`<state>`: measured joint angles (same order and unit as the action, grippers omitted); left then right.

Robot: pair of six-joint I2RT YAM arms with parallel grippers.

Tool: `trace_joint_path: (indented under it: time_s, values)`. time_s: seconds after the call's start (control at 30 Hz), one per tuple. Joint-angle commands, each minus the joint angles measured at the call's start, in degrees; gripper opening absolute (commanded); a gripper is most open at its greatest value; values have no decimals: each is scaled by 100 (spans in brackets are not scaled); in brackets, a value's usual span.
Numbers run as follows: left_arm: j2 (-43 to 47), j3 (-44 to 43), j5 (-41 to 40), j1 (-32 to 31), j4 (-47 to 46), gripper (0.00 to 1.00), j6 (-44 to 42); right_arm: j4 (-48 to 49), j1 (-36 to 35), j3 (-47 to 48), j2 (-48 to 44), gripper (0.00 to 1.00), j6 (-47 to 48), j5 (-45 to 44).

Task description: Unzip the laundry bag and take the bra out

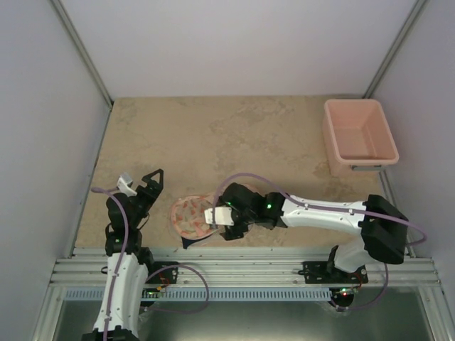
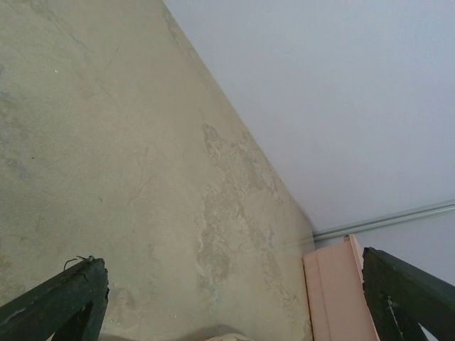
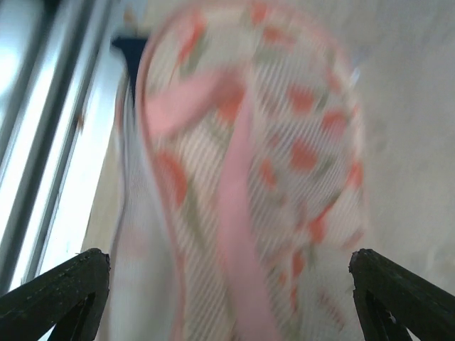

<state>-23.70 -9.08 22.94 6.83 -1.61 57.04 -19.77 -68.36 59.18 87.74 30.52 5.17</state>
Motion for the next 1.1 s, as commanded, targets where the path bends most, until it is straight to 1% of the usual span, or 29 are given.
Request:
trace_joint_path:
  time_s: [0.0,0.1,0.23,0.3,0.37,0.4,0.5,0.63,0.67,0.7,0.83,0.9,1.0,1.07]
  values:
    - [110,77,-35,42,20,99,-19,110,70,-773,-478,93,973,-360]
    - [115,88,-40,46,22,99,3,734,66,-1179,-599,98,965,-460]
    - [120,86,-42,44,29,99,1,1269,54,-1321,-299,97,1002,-793]
    - [119,84,-44,40,37,99,-3,1403,58,-1279,-55,94,1014,-1017]
    - [116,88,-53,45,46,99,0,1336,59,-1156,175,87,1090,-1099]
    - [120,89,-60,39,53,99,-1,1302,53,-1091,255,80,1098,-1124]
    - [131,98,-62,46,55,99,8,1221,59,-929,311,47,1063,-1123]
    - [138,96,-63,44,55,99,10,1003,52,-730,97,19,951,-913]
    - [138,91,-56,41,46,99,14,915,58,-654,8,9,909,-872]
    - [146,97,-60,39,42,99,10,815,59,-571,-54,2,854,-843]
    - [155,99,-36,39,23,99,5,224,208,-110,-152,0,487,-691]
    - [172,90,2,45,-16,99,-18,-306,397,279,-66,1,216,-537]
    - [221,66,119,43,-147,99,-100,-1221,865,1050,225,1,-316,56]
    - [239,39,206,44,-260,99,-140,-1722,1237,1528,418,0,-589,688]
